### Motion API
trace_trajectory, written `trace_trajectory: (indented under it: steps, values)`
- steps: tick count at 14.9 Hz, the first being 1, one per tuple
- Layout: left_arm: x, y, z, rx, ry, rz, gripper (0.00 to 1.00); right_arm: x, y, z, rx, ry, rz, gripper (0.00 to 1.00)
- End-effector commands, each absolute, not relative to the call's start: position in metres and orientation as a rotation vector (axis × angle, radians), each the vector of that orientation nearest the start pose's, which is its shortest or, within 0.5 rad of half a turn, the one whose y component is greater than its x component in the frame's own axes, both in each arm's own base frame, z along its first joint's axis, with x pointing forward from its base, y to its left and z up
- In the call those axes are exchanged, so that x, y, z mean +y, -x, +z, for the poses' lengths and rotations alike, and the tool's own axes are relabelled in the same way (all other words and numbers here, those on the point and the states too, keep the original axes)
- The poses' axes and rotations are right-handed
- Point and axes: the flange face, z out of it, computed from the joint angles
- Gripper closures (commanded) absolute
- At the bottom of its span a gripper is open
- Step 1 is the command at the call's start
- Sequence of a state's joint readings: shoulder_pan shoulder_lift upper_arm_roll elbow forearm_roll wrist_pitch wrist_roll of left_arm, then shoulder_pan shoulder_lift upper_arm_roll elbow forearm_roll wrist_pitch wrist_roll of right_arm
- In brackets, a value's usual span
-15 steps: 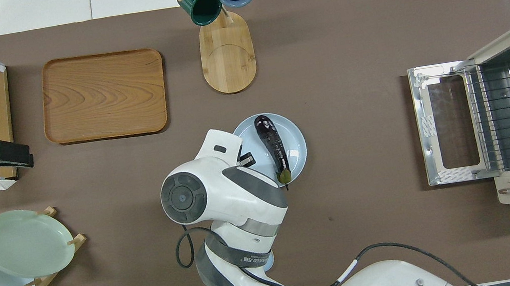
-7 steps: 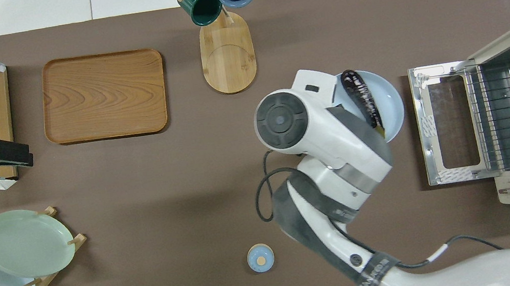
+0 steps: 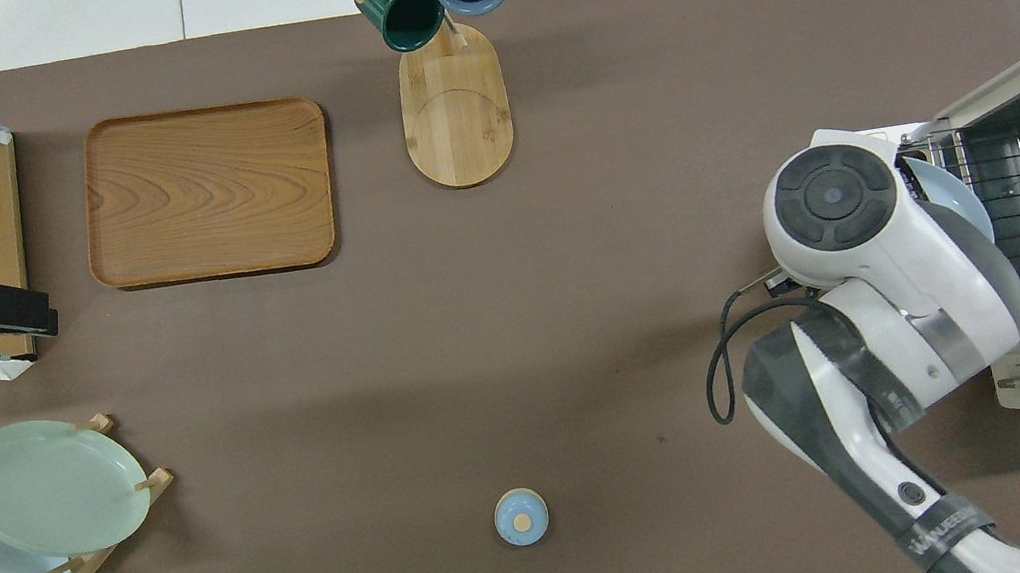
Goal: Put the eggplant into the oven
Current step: 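Carry the eggplant with the right gripper into the open oven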
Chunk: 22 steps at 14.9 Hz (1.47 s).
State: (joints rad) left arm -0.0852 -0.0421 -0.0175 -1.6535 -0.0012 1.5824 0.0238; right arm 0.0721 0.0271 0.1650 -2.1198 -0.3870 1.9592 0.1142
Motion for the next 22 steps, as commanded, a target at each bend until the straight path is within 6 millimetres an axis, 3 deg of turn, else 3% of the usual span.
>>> trace_trajectory:
  steps: [1,6,11,12,14,15,16,18,20,22]
  values:
    - [-0.048,-0.538,0.612,0.209,3.111,0.037,0.0,0.047,-0.52,0.386,-0.601,3.442,0.229,1.0]
    - [-0.041,-0.538,0.612,0.187,3.112,0.045,0.0,-0.012,-0.524,0.389,-0.689,3.402,0.261,1.0]
    - [-0.039,-0.538,0.612,0.18,3.112,0.045,0.0,-0.042,-0.513,0.375,-0.651,3.377,0.282,1.0]
    - [-0.039,-0.538,0.612,0.178,3.115,0.04,0.0,-0.042,-0.513,0.375,-0.64,3.374,0.285,0.73]
    - [-0.041,-0.538,0.611,0.178,3.123,0.04,0.0,-0.034,-0.517,0.381,-0.677,3.358,0.287,0.5]
    - [-0.041,-0.538,0.61,0.178,3.124,0.045,0.0,-0.034,-0.518,0.387,-0.67,3.34,0.314,0.33]
    - [-0.041,-0.538,0.61,0.178,3.124,0.045,0.0,-0.03,-0.522,0.399,-0.641,3.305,0.312,0.27]
    - [-0.04,-0.537,0.61,0.178,3.124,0.045,0.0,0.008,-0.537,0.418,-0.648,3.244,0.289,0.54]
    - [-0.039,-0.537,0.61,0.175,3.124,0.045,0.0,0.029,-0.542,0.415,-0.556,3.264,0.197,0.95]
    - [-0.038,-0.537,0.61,0.163,3.125,0.043,0.0,0.062,-0.54,0.385,-0.493,3.268,0.121,1.0]
